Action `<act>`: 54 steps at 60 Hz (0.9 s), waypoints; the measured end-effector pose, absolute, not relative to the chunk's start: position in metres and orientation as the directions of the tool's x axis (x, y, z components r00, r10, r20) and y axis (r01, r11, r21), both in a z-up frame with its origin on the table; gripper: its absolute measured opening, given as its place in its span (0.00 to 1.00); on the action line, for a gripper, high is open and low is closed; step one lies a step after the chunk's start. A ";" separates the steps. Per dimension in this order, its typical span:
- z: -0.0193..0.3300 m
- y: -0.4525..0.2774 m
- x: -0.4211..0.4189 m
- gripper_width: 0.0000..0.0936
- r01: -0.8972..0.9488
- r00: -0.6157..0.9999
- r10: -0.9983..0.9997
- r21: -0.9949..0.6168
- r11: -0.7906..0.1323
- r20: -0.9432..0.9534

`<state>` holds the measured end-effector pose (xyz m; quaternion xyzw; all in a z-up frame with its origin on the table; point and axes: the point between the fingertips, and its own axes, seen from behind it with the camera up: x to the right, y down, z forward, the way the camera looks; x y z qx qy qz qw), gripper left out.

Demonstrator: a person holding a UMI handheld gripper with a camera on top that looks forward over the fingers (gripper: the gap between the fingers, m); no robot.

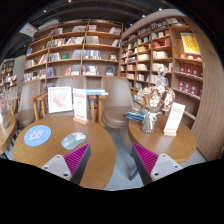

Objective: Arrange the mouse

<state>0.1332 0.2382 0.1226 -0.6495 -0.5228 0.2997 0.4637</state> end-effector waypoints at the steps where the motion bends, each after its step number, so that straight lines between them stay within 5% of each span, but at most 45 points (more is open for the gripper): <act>1: 0.121 0.234 0.132 0.91 0.404 0.268 0.959 -0.915 -0.021 0.096; 54: 0.018 0.072 0.075 0.91 0.553 0.028 0.998 -0.833 0.030 0.054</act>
